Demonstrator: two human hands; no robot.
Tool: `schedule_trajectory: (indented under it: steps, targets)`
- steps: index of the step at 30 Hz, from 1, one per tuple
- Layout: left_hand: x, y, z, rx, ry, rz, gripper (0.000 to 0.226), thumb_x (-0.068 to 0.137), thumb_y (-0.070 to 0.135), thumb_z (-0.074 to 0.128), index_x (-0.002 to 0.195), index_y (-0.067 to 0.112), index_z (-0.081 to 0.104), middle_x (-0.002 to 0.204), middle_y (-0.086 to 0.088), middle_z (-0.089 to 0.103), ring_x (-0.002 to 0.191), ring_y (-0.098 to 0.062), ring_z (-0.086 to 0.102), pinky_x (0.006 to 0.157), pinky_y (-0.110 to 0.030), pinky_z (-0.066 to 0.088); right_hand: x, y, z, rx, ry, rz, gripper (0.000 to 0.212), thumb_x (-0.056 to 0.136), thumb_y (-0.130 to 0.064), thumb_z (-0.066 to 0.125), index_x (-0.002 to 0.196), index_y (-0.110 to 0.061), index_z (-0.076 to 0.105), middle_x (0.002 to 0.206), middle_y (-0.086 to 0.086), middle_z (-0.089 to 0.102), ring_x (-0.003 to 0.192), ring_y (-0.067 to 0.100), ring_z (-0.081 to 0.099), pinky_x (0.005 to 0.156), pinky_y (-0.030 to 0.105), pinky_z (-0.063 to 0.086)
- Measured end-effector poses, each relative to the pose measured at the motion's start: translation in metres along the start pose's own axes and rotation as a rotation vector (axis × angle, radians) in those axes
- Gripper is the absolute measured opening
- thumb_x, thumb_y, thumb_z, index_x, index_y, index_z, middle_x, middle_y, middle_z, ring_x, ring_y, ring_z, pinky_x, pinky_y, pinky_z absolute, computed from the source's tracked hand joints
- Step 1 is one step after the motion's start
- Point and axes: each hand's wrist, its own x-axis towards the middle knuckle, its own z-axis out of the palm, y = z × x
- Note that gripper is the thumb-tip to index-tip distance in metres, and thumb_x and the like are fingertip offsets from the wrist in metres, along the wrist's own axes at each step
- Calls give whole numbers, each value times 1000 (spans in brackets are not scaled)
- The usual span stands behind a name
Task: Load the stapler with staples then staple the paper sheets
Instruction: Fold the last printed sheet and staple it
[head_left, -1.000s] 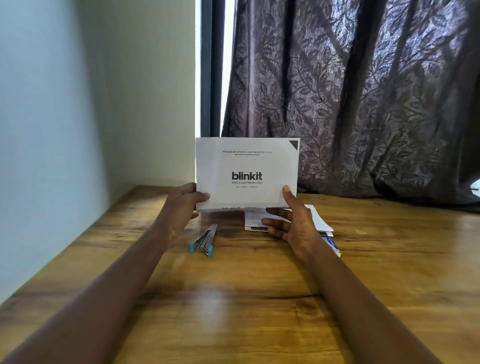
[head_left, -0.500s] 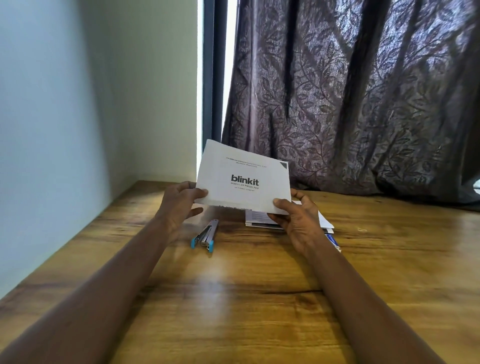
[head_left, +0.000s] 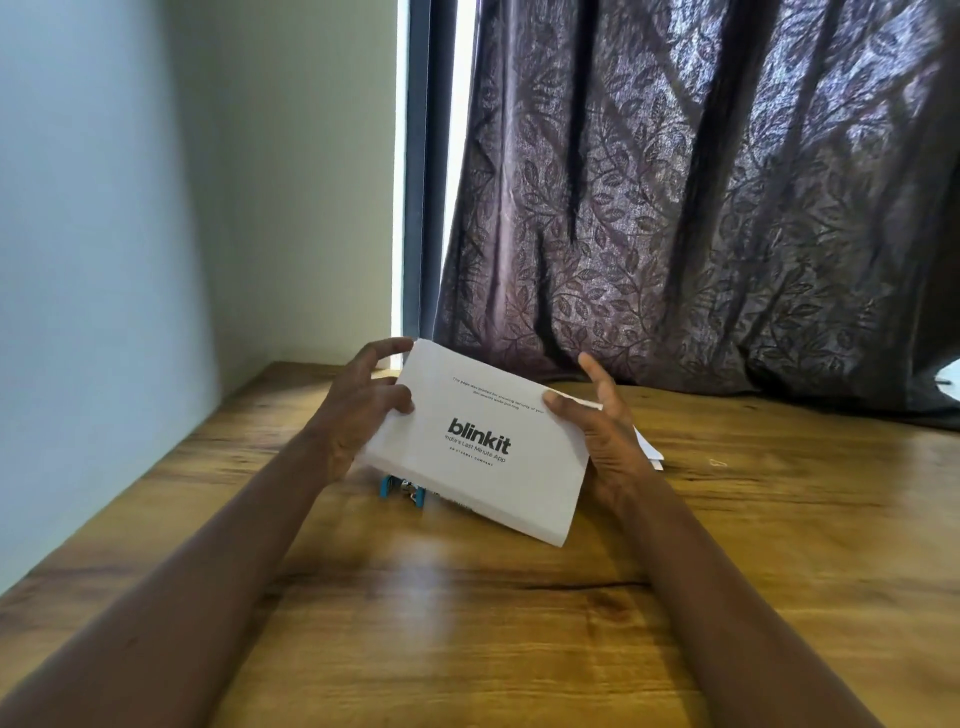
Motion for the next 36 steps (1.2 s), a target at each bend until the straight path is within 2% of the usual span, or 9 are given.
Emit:
schedule_trajectory:
  steps: [3, 5, 8, 14, 18, 23, 28, 32, 36]
  targets:
    - [-3, 0, -1, 77, -112, 54, 59, 87, -5, 58, 127, 39, 54, 105, -2, 72, 91, -22, 68, 70, -32, 55, -3, -6, -3, -79, -59, -20, 55, 83, 3, 75, 128, -26, 66, 106, 22, 76, 87, 34, 73, 75, 50, 63]
    - [-2, -2, -2, 55, -158, 72, 48, 88, 5, 67, 123, 38, 58, 105, 1, 74, 89, -19, 72, 66, -29, 59, -5, -7, -2, -140, -73, -34, 42, 83, 3, 74, 121, -15, 71, 109, 22, 75, 88, 34, 72, 79, 46, 62]
    - [-3, -2, -2, 17, -146, 93, 30, 95, 13, 68, 119, 31, 64, 102, 0, 77, 85, -17, 76, 62, -27, 60, -6, -6, 0, -174, -83, -30, 34, 83, 3, 75, 115, -8, 73, 106, 21, 76, 86, 31, 73, 78, 42, 62]
    - [-2, -3, -6, 28, -134, 143, 39, 93, 2, 68, 121, 30, 67, 97, -1, 79, 84, -17, 77, 66, -28, 62, -9, -9, 1, -257, -75, -7, 27, 82, 0, 78, 105, -15, 77, 99, 17, 78, 78, 26, 74, 69, 37, 63]
    - [-1, -1, -5, 101, -165, 126, 19, 94, 8, 67, 104, 22, 75, 108, 2, 75, 87, -15, 75, 67, -24, 60, -11, -11, 1, -267, -80, -20, 28, 81, 1, 78, 106, -13, 77, 97, 20, 77, 76, 26, 73, 73, 41, 62]
    - [-1, 2, -8, 61, -178, 121, 24, 92, 11, 71, 112, 24, 72, 103, 3, 79, 90, -18, 77, 69, -28, 62, -13, -15, 0, -300, -82, -20, 23, 82, -3, 78, 103, -12, 77, 97, 19, 78, 77, 26, 71, 75, 40, 61]
    - [0, 1, -11, 133, -183, 131, 13, 94, 11, 68, 103, 17, 77, 96, 6, 79, 87, -16, 76, 64, -22, 59, -12, -13, -1, -336, -97, -46, 19, 84, -1, 77, 101, -7, 78, 99, 18, 78, 81, 24, 72, 82, 38, 60]
    - [-1, 2, -13, 106, -202, 109, 15, 93, 9, 69, 106, 13, 75, 97, 2, 80, 86, -19, 77, 65, -24, 60, -11, -12, -1, -320, -96, -55, 16, 85, 3, 75, 98, -5, 77, 97, 15, 78, 80, 21, 73, 81, 35, 60]
    - [1, 0, -12, 144, -212, 116, 13, 92, 12, 71, 103, 15, 77, 96, 2, 80, 86, -19, 77, 64, -23, 59, -6, -9, -4, -371, -67, -30, 14, 84, 0, 77, 94, -9, 80, 99, 15, 78, 89, 27, 74, 92, 43, 59]
